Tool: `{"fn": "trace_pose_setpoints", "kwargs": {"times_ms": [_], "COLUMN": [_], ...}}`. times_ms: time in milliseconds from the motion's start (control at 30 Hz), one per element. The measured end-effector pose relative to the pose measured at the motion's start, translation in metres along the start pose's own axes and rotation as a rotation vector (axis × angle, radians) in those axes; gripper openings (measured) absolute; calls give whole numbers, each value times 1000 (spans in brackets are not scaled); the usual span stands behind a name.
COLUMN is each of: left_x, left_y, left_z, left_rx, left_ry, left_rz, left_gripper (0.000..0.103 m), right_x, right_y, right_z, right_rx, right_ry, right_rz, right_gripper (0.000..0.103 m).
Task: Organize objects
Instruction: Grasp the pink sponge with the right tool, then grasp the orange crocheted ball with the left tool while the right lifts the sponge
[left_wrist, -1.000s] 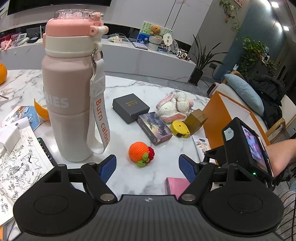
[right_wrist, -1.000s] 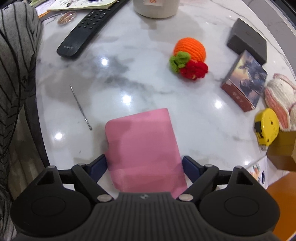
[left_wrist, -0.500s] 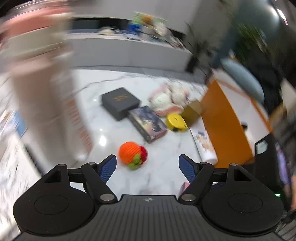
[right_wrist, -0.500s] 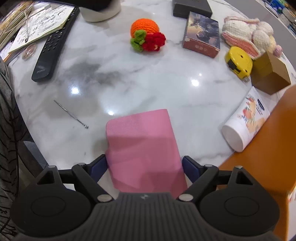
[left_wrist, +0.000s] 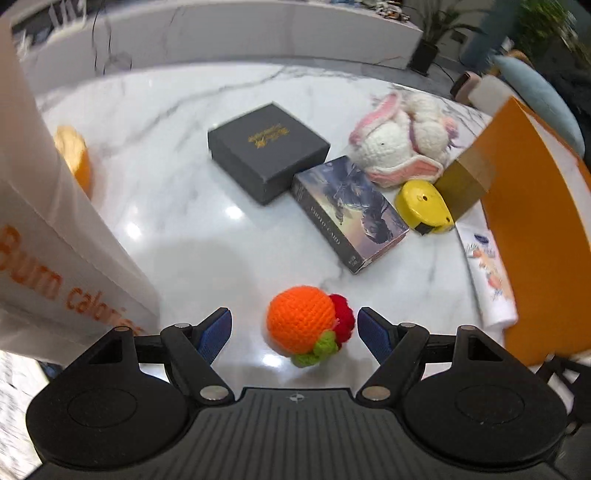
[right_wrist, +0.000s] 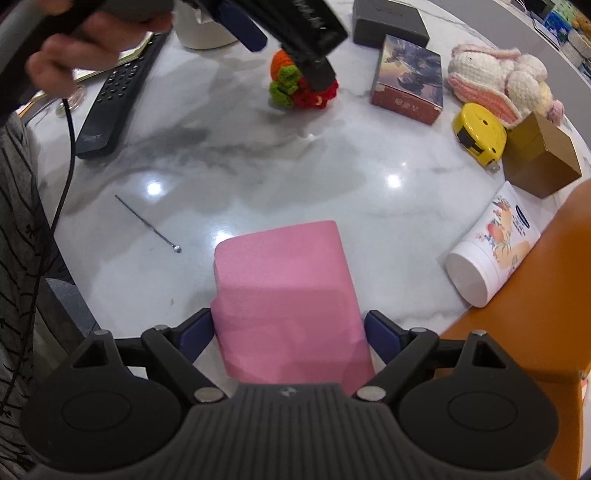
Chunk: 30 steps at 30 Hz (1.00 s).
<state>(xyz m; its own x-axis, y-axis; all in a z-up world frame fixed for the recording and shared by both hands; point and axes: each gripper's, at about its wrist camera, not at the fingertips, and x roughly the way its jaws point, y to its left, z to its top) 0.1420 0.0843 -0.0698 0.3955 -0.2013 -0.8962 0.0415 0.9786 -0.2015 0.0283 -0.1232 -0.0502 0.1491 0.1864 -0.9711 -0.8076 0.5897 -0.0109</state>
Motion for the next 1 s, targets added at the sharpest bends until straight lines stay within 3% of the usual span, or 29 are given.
{"fn": "trace_pose_setpoints", "kwargs": {"times_ms": [167, 267, 400, 467, 633, 700, 767, 1000], "left_x": [7, 7, 8, 8, 7, 6, 4, -27], "left_y": [8, 7, 7, 7, 7, 8, 8, -3], "left_z": [0, 1, 3, 3, 2, 1, -1, -17], "left_rx": [-128, -172, -185, -184, -201, -214, -215, -151], "left_ry": [30, 11, -2, -3, -3, 1, 1, -49], "left_rz": [-63, -40, 1, 15, 28, 30, 30, 21], "left_gripper": [88, 81, 71, 61, 59, 59, 59, 58], "right_x": [-3, -5, -10, -12, -17, -21, -18, -27], "right_y": [3, 5, 7, 8, 10, 11, -2, -18], "right_z": [-6, -10, -17, -21, -35, -39, 2, 1], "right_rx": [-2, 2, 10, 11, 13, 18, 27, 87], "right_ry": [-4, -7, -13, -16, -20, -21, -20, -41], "right_rz": [1, 1, 0, -1, -1, -4, -7, -27], "right_gripper": [93, 95, 95, 95, 94, 89, 86, 83]}}
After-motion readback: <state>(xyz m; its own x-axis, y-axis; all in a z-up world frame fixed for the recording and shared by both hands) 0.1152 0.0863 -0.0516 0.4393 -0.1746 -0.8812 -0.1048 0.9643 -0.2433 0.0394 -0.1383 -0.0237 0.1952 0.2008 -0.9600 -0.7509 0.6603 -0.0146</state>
